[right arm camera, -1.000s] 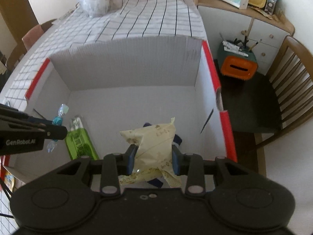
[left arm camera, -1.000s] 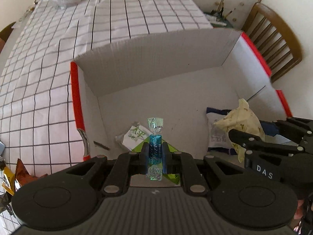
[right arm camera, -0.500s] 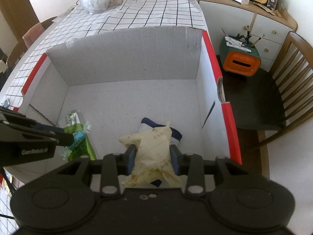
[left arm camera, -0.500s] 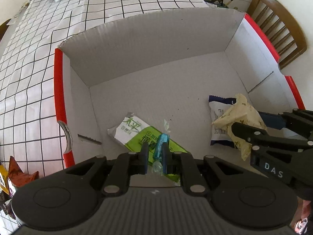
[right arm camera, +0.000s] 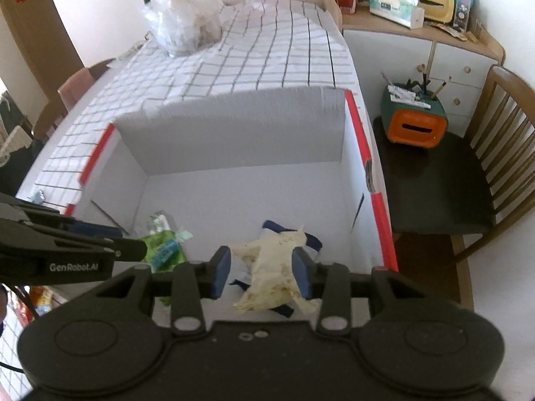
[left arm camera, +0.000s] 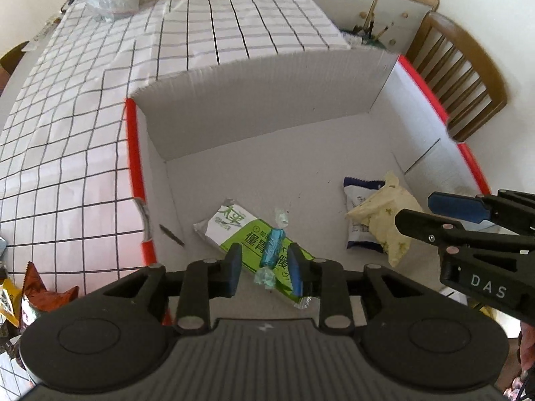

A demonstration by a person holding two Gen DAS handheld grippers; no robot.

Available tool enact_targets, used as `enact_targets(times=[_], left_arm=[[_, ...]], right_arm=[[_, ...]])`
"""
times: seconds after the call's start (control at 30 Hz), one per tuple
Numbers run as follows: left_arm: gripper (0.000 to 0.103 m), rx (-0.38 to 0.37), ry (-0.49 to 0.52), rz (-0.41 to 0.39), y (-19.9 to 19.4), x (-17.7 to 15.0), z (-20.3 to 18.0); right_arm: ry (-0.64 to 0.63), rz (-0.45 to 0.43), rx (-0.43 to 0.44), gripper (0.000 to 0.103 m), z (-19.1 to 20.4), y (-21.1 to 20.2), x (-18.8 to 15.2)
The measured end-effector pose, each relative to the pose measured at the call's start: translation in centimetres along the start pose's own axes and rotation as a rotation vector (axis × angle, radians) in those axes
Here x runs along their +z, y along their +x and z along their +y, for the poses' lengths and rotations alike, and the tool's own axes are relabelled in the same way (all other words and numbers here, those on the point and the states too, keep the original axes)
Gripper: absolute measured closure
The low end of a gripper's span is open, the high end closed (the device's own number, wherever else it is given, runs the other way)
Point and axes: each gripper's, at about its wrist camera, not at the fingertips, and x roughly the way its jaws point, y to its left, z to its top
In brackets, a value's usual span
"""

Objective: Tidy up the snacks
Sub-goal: 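Carry the candy stick and cream bag into the red box and release, then withdraw both tools from the box toward the remaining snacks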

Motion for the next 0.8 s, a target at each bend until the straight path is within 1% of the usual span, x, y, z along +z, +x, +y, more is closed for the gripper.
enact_targets(times=[0.1,0.13,0.17,0.23,0.27,0.33,0.37,0.4,0.43,0.47,0.67,0.73,0.77,0.8], left_arm=[[0.071,-0.014,-0.004,-0.036,-1.5,-0.6,0.4],[0.065,-0.016,-0.003,-0.049,-1.9,-0.7,0.5],[0.051,-0.018,-0.004,-0.067,-2.6,-1.0,0.7],[0.036,-0.026,-0.011,-0.102,-3.7,-1.5,1.2],[0.036,-0.033,-0.013,-0.119,-4.4,-1.8,1.4],[0.036,-0.041,-0.010,-0.136,-5.4,-2.2,1.8],[0.036,-0.039,-0.008,-0.146,-5.8,-2.5,2.0],[0.036,-0.040,-0.005,-0.157,-6.4,-2.7,2.1],[0.036,-0.043,-0.003,-0.166,-6.8,-3.0,2.4],[0.036,-0.047,-0.004,-0.178,-7.4,-3.2,2.7],[0.035,-0.071,-0.002,-0.234,-10.3,-4.9,4.7],[0.032,-0.081,0.004,-0.252,-11.2,-5.5,5.5],[0.030,-0.084,0.006,-0.259,-11.6,-5.8,5.9],[0.030,-0.087,0.009,-0.270,-12.1,-6.1,6.5]], right_arm=[[-0.006,-0.029,0.013,0.061,0.5,-1.4,-0.1],[-0.008,-0.036,0.013,0.060,0.8,-1.8,0.0],[-0.011,-0.046,0.015,0.059,1.0,-2.2,0.0],[-0.013,-0.062,0.019,0.057,1.3,-3.0,-0.1],[-0.014,-0.071,0.020,0.055,1.6,-3.4,-0.1],[-0.016,-0.090,0.019,0.048,2.2,-4.3,-0.3],[-0.016,-0.102,0.020,0.041,2.5,-4.7,-0.5],[-0.018,-0.114,0.022,0.037,2.8,-5.2,-0.6],[-0.021,-0.125,0.024,0.027,3.2,-5.5,-0.7],[-0.024,-0.137,0.024,0.019,3.5,-5.9,-0.7],[-0.020,-0.181,0.033,0.017,5.7,-8.0,-1.2],[-0.018,-0.195,0.037,0.016,6.7,-8.6,-1.3],[-0.018,-0.202,0.042,0.013,7.2,-9.0,-1.3],[-0.019,-0.210,0.047,0.007,7.7,-9.3,-1.4]])
